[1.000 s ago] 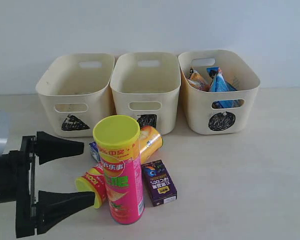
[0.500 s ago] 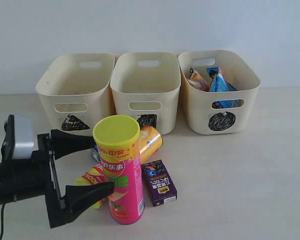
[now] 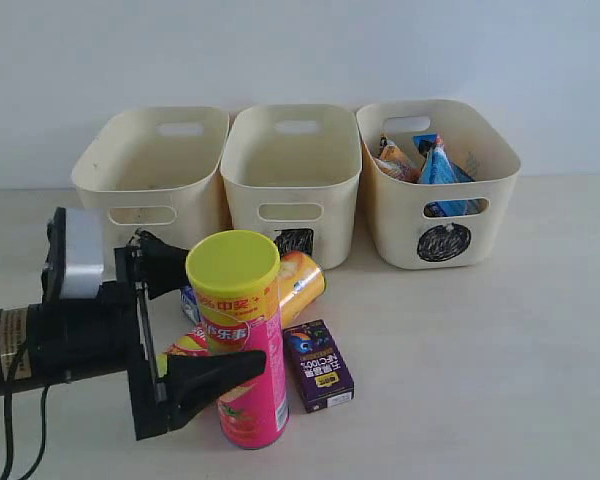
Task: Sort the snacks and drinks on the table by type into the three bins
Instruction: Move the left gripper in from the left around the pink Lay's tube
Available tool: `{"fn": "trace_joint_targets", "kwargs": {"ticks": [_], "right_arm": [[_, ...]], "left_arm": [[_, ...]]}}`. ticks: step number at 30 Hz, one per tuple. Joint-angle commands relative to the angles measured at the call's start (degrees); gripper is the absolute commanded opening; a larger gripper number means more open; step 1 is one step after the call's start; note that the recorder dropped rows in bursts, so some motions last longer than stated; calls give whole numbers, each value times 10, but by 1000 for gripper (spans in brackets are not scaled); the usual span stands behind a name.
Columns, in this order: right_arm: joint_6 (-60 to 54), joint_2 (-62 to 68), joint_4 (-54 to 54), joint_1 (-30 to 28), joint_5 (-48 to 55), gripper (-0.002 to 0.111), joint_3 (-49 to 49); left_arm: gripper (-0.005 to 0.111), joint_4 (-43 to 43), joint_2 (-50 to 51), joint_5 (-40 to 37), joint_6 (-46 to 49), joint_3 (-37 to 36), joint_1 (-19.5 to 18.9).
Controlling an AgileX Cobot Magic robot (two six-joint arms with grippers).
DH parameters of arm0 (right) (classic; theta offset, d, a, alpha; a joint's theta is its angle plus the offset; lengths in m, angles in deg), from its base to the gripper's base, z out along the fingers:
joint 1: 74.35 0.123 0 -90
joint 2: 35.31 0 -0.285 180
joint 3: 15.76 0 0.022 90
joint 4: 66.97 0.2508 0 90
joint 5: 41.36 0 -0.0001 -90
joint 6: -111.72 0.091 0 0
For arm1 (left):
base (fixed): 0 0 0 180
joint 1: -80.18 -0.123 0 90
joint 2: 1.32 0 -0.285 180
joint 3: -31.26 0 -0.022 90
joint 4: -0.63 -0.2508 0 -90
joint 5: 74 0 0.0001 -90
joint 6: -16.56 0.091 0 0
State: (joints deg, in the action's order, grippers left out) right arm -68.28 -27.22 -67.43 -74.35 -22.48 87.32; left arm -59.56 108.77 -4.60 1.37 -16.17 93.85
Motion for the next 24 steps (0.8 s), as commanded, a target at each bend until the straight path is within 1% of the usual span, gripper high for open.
{"fn": "trace_joint_targets", "kwargs": {"ticks": [1,6,11,17,21,23,24], "right_arm": [[0,-3,-2,0,-2,0,-3],[0,-3,-2,0,-2,0,-3],[0,-3,-2,0,-2,0,-3],[0,-3,-2,0,-6,0,-3],[0,-3,-2,0,-4,0,-3],[0,-3,-2,0,-4,0,-3],[0,-3,-2,0,-4,0,-3]], "left_arm": [[101,63,1,6,-5,3,15],[101,65,8,6,-5,3,30],[101,84,28,6,-5,3,30],[97,86,61,6,-5,3,30],[92,78,76,6,-5,10,30],[86,79,77,6,-5,10,30],[79,79,77,6,-5,10,30]]}}
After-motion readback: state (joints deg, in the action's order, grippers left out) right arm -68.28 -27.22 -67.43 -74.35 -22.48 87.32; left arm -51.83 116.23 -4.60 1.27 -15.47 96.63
